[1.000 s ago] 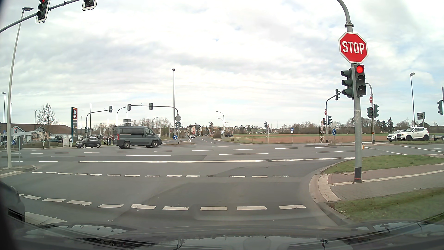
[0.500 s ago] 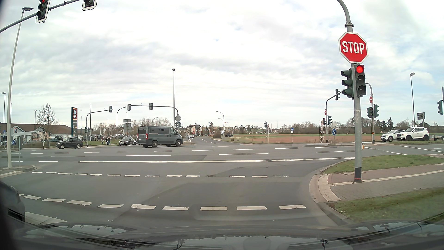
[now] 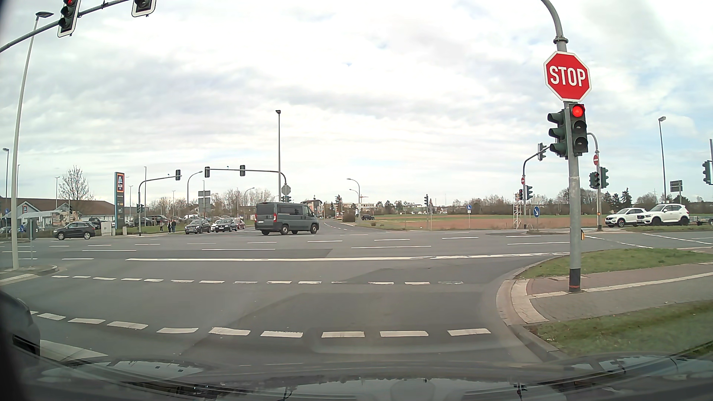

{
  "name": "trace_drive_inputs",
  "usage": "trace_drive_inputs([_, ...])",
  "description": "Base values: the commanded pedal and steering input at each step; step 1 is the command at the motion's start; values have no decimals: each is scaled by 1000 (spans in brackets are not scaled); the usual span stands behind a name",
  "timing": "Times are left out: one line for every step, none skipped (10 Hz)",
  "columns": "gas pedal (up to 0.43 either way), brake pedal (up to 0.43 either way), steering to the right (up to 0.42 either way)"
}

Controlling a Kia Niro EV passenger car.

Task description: Follow the waypoints while adhering to traffic rules and regulations

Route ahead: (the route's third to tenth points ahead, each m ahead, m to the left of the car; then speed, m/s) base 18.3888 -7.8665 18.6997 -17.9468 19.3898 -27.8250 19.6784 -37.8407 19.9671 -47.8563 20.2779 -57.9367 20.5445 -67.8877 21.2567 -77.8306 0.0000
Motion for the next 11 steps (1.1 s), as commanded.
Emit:
trace_drive_inputs([0,287,-1])
trace_drive_inputs([0,293,-1])
trace_drive_inputs([0,287,-1])
trace_drive_inputs([0,287,-1])
trace_drive_inputs([0,293,-1])
trace_drive_inputs([0,293,-1])
trace_drive_inputs([0,293,-1])
trace_drive_inputs([0,287,-1])
trace_drive_inputs([0,293,-1])
trace_drive_inputs([0,293,-1])
trace_drive_inputs([0,293,-1])
